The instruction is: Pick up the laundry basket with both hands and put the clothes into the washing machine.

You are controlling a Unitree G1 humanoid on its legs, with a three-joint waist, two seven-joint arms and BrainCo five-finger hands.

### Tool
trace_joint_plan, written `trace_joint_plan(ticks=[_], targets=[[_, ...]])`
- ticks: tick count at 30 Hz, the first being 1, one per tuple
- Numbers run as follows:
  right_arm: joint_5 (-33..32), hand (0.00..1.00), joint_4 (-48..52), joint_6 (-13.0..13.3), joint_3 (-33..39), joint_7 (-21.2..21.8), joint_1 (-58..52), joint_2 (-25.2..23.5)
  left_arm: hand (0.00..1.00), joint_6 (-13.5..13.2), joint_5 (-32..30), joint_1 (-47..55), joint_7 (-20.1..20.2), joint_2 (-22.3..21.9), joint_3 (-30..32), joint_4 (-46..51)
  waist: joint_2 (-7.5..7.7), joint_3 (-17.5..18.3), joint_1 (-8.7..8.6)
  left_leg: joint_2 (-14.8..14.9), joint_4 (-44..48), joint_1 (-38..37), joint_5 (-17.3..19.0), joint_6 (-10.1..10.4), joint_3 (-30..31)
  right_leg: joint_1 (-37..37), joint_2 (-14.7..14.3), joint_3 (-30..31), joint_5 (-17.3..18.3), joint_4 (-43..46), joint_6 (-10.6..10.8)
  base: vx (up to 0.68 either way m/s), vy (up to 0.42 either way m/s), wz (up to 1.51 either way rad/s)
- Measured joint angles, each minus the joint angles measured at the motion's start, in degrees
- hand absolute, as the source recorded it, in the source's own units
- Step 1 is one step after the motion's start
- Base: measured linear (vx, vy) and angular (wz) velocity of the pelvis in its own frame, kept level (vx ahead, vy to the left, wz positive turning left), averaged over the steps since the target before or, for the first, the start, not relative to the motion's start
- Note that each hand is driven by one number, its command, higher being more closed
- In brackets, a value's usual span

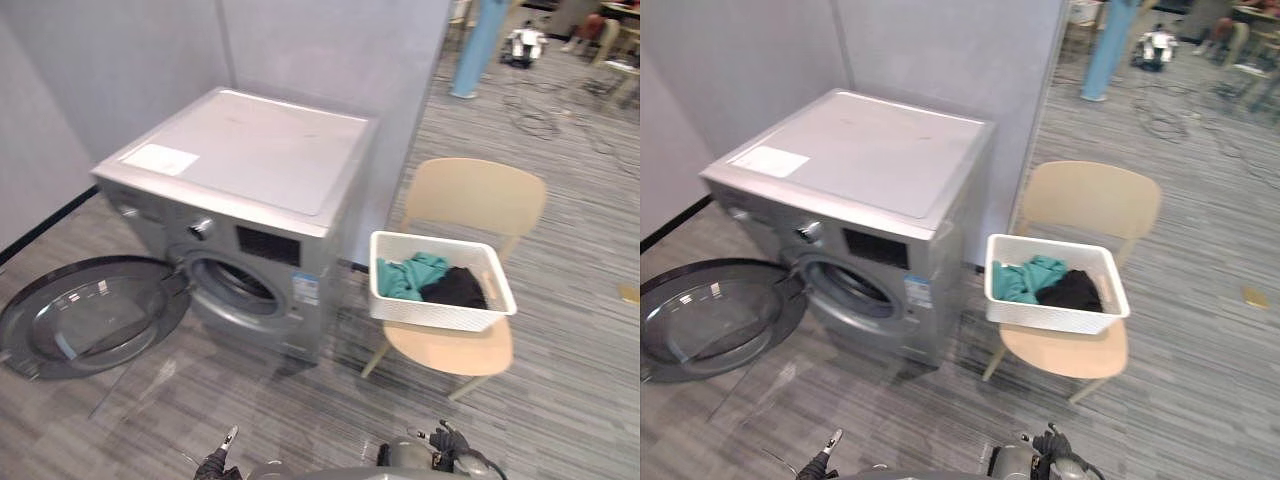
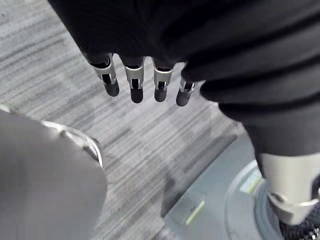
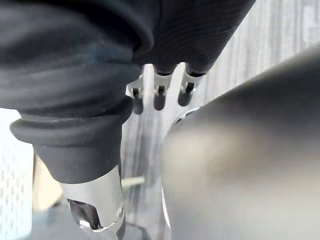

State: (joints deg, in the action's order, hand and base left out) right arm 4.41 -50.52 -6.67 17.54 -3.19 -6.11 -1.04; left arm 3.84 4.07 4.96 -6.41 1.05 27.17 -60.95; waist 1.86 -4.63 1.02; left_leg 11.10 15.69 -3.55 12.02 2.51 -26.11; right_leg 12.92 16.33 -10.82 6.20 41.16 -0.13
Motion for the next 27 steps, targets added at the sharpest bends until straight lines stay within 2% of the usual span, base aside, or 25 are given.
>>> trace_joint_plan(ticks=[1,2,4,5,7,8,11,13,15,16,17,18,19,21,22,23,24,25,26,27], targets=[[0.4,0.0,-0.9,0.0,1.2,0.1,-0.1,-0.4,0.0,-0.1,0.4,-0.7,-0.1,-0.1,0.0,0.4,1.47,0.3,0.14,-0.6,-1.9,-1.1,-0.2,1.3,-0.2,-1.0,-0.6,-2.0,1.6,-3.1,2.7,-0.02,-0.244,-1.13],[0.7,0.0,-2.1,0.2,2.7,0.0,0.1,0.6,0.0,-0.1,0.6,-1.2,0.0,-1.2,-0.1,-0.3,-0.59,0.5,0.6,-1.3,-5.3,-1.3,-0.3,1.3,2.8,-2.0,-2.8,-2.6,1.6,-7.6,2.6,-0.06,-0.186,-1.22],[1.4,0.0,-3.8,0.2,4.7,0.1,0.8,2.0,0.0,-0.1,0.9,-1.6,0.0,-2.2,-0.9,-0.4,-2.02,1.1,0.29,-2.1,-8.5,-1.3,-1.8,2.0,6.3,-3.4,-5.7,-2.3,1.9,-14.5,3.0,-0.08,-0.108,-0.9],[2.5,0.0,-6.0,0.1,5.9,0.3,1.3,2.7,0.0,-0.2,1.0,-2.0,0.0,-1.5,-2.9,-0.4,-1.69,1.2,-0.28,-2.4,-9.8,-1.0,-2.9,2.9,5.8,-5.1,-6.6,-2.3,3.0,-20.8,4.4,-0.03,-0.147,-0.7],[3.0,0.0,-9.0,-0.3,8.0,0.6,1.3,4.3,0.0,-0.3,1.2,-3.5,0.0,-1.5,-5.4,-0.9,-2.5,1.2,-0.35,-1.9,-11.0,-0.2,-4.2,2.8,6.0,-6.4,-8.6,-2.6,0.9,-27.1,4.1,-0.02,-0.129,-0.23],[3.0,0.0,-11.1,-0.7,9.2,0.6,0.5,4.9,0.0,-0.4,1.3,-3.9,0.0,-1.6,-6.8,-0.9,-2.68,1.3,-0.35,-1.4,-12.1,-0.1,-5.0,3.5,6.2,-7.2,-10.0,-2.6,-0.6,-29.7,4.0,-0.02,-0.084,-0.01],[3.5,0.0,-12.2,-1.0,9.6,0.7,0.1,4.8,0.0,-0.4,1.4,-3.9,0.0,-0.3,-8.0,-1.1,-2.08,1.3,-0.59,-0.7,-12.9,0.4,-5.5,4.1,6.5,-7.8,-11.3,-3.1,-2.3,-33.2,3.5,-0.01,-0.043,-0.01],[3.4,0.0,-12.7,-0.9,9.5,0.6,0.2,4.7,0.0,-0.4,1.6,-4.0,0.0,0.8,-9.3,-1.7,-1.73,0.8,-0.72,0.2,-11.5,0.8,-5.3,4.4,7.2,-8.1,-11.7,-3.4,-2.3,-33.6,3.4,0.06,-0.035,0.13],[2.9,0.0,-13.6,-0.6,8.9,0.4,1.1,4.7,0.0,-0.4,1.7,-3.0,-0.1,1.9,-9.4,-2.0,-2.18,-0.7,-0.73,3.0,-2.4,3.1,-1.4,5.7,8.3,-9.8,-13.2,-3.5,-0.3,-33.2,2.1,0.09,-0.042,0.05],[2.9,0.0,-13.6,-0.5,8.3,0.3,1.5,4.7,0.0,-0.4,1.8,-2.5,-0.1,2.5,-9.4,-2.1,-1.96,-1.0,-0.56,3.8,1.9,4.6,-1.0,5.4,9.1,-10.0,-13.3,-3.4,0.2,-32.9,2.2,0.06,-0.091,-0.05],[2.9,0.0,-13.6,-0.3,8.1,0.1,1.9,5.0,0.0,-0.6,2.6,-2.6,-0.1,2.7,-8.7,-0.9,-1.88,-1.7,-0.09,5.6,15.0,10.0,-1.4,4.8,12.2,-11.7,-13.7,-3.2,0.5,-32.8,1.7,0.07,-0.076,-0.07],[2.9,0.0,-13.6,-0.1,8.0,0.1,2.3,5.5,0.0,-0.6,2.6,-2.6,-0.1,2.5,-8.6,-0.3,-2.51,-2.2,0.11,6.2,19.6,11.5,-1.8,4.2,13.8,-12.6,-13.9,-3.1,0.5,-32.6,1.7,0.1,-0.023,-0.16],[2.9,0.0,-13.3,0.0,7.8,-0.1,3.7,6.0,0.0,-0.9,2.9,-2.5,-0.2,2.1,-8.3,-0.3,-2.47,-3.4,0.45,5.5,25.3,14.2,-1.8,4.8,17.7,-13.9,-13.4,-2.5,1.2,-32.1,1.3,0.08,0.069,-0.23],[2.9,0.0,-13.3,0.4,7.8,-0.5,5.0,7.1,0.0,-0.8,3.0,-2.3,-0.2,1.3,-7.4,-0.3,-3.83,-3.8,0.51,1.2,24.2,15.6,0.3,5.4,19.5,-13.7,-12.1,-0.9,1.6,-31.8,1.4,0.06,0.131,-0.46],[2.9,0.0,-13.3,0.6,7.9,-0.5,6.1,7.8,0.0,-0.6,3.0,-1.8,-0.2,1.0,-7.5,-0.5,-4.62,-4.2,0.53,-2.1,18.4,15.9,0.3,4.9,19.4,-13.5,-11.2,0.4,1.4,-31.6,2.5,0.08,0.185,-0.58],[2.9,0.0,-13.1,0.7,7.9,-0.5,6.2,8.3,0.0,-0.6,3.0,-0.8,-0.3,0.9,-7.4,-0.6,-5.63,-4.3,0.72,-3.5,10.2,14.9,-0.6,2.0,17.2,-13.5,-11.3,1.4,1.6,-31.6,3.7,0.1,0.185,-0.4],[2.9,0.0,-13.1,0.7,7.8,-0.5,6.3,7.7,0.0,-0.6,3.0,-0.6,-0.3,1.0,-7.2,-0.8,-5.48,-4.1,1.1,-4.0,7.7,13.6,-0.1,1.1,16.9,-13.5,-11.2,1.7,1.5,-31.9,4.2,0.13,0.113,-0.08],[2.9,0.0,-13.2,0.7,7.8,-0.5,6.0,6.7,0.0,-0.7,3.0,-0.6,-0.4,1.3,-6.5,-0.8,-4.85,-3.7,1.41,-5.5,3.9,12.5,-1.2,0.1,16.6,-13.6,-10.4,1.6,1.2,-33.2,4.7,0.14,0.06,0.18],[2.9,0.0,-13.2,0.6,7.8,-0.4,5.7,5.8,0.0,-0.6,3.0,-0.5,-0.4,1.3,-5.6,-0.8,-3.39,-3.6,1.5,-7.2,0.2,11.6,-3.0,-0.7,16.5,-13.6,-9.5,1.2,0.0,-35.4,5.2,0.18,0.058,0.22],[2.9,0.0,-13.2,0.5,7.8,-0.4,5.8,5.6,0.0,-0.5,3.0,-0.1,-0.4,1.4,-4.3,-0.9,-2.79,-3.5,1.67,-8.1,-1.7,11.3,-3.9,-1.6,16.5,-13.6,-9.0,1.2,-0.7,-36.9,5.5,0.18,0.072,0.17]])
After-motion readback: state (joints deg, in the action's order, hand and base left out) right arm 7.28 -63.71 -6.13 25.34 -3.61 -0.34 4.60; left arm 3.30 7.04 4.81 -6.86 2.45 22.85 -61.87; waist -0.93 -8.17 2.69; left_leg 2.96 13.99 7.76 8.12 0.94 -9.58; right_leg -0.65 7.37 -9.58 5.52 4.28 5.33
